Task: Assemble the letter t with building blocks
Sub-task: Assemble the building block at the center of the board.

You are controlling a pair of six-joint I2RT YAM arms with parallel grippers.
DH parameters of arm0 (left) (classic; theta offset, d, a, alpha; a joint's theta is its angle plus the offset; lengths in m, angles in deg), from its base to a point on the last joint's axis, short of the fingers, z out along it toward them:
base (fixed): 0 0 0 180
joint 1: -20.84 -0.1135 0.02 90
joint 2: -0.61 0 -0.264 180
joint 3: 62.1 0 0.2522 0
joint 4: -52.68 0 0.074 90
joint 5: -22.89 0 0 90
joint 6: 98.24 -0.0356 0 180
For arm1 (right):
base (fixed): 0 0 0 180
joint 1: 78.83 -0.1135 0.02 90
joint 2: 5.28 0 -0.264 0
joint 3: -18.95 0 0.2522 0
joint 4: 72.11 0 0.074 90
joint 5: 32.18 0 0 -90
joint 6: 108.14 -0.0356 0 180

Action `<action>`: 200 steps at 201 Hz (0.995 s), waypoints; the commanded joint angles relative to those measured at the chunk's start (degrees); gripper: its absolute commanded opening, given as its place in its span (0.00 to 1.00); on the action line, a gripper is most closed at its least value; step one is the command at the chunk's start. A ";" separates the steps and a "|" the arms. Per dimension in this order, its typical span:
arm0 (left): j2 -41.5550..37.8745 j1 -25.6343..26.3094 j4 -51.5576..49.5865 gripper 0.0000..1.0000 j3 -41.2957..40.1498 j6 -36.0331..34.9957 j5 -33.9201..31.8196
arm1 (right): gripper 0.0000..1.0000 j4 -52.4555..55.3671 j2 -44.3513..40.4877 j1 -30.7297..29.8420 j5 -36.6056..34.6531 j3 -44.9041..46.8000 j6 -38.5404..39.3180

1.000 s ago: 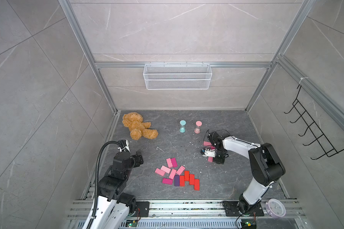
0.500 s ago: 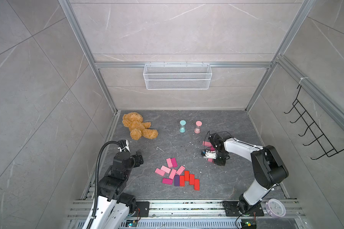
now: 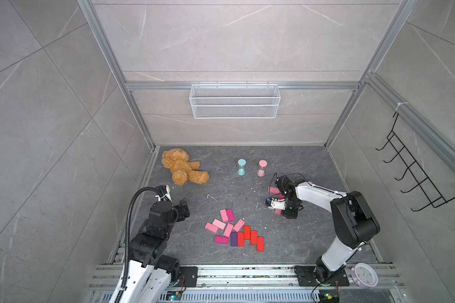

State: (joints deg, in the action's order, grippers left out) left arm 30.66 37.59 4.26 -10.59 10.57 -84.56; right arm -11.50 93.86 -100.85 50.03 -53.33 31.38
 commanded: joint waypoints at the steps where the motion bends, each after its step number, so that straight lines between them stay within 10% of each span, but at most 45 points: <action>1: -0.25 0.12 1.42 0.89 0.35 -1.23 0.55 | 0.29 1.41 0.64 -0.39 1.11 -1.27 -0.82; 100: -0.36 0.16 1.34 0.89 0.40 -1.19 0.58 | 0.34 1.14 0.86 -0.44 0.61 -0.82 -1.62; 122: -0.25 0.12 1.42 0.89 0.41 -1.21 0.75 | 0.60 1.12 0.56 -0.39 0.58 -0.63 -1.72; 200: -0.08 0.15 1.51 0.89 0.46 -1.10 0.75 | 0.62 0.89 -5.58 1.35 5.22 -2.66 -4.55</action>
State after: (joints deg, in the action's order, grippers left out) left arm 30.64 37.59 4.28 -10.59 10.57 -84.54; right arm -11.50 92.92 -100.66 51.47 -53.77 29.34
